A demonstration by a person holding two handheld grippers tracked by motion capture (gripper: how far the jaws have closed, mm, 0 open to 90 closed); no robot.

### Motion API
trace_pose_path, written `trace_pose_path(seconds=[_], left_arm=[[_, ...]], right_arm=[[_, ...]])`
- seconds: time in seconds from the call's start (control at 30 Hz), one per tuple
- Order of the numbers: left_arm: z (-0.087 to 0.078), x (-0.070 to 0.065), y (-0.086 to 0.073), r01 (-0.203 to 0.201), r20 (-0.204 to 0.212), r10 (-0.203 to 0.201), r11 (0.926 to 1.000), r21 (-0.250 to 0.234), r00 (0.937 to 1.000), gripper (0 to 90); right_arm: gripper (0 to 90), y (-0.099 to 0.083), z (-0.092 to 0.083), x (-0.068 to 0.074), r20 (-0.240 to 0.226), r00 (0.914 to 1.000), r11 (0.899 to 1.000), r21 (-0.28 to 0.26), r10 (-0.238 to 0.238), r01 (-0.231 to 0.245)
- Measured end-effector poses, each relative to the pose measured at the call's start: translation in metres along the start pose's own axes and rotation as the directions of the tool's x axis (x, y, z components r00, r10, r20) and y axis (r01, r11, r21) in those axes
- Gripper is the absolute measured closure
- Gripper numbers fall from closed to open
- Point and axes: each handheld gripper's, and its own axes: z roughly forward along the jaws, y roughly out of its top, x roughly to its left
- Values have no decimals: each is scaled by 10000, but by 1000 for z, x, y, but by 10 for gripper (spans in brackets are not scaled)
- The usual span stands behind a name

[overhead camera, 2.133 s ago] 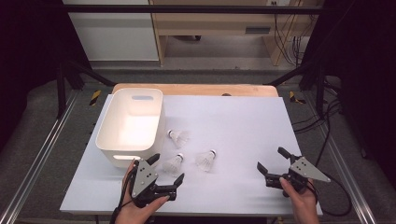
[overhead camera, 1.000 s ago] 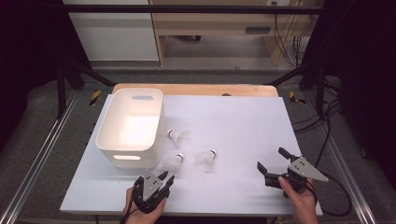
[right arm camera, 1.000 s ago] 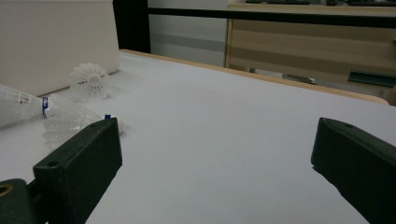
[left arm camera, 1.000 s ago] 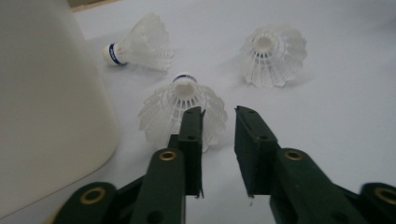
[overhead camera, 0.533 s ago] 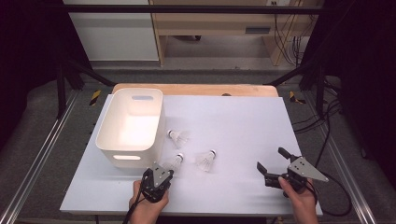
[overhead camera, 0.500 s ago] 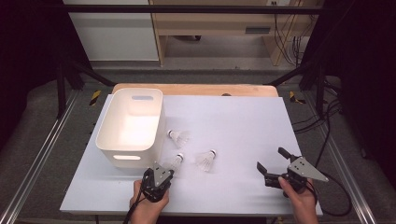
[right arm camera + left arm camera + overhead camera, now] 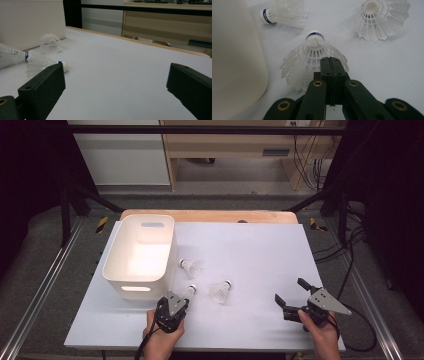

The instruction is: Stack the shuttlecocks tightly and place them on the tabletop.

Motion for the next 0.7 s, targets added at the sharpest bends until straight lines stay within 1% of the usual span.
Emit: trace_pose_path(seconds=[0.13, 0.43, 0.7], left_arm=[[1, -3, 2, -19, 104, 19, 10000, 4, 9999, 900], [7, -15, 10, -324, 261, 322, 9995, 47, 9991, 900], [14, -26, 20, -597, 310, 594, 9982, 76, 9978, 900]], right_arm=[[24, 0, 0, 0, -9, 10000, 10000, 14, 18, -18], [24, 0, 0, 0, -32, 10000, 10000, -17, 12, -12], [24, 0, -1, -1, -66, 10000, 10000, -27, 32, -33]])
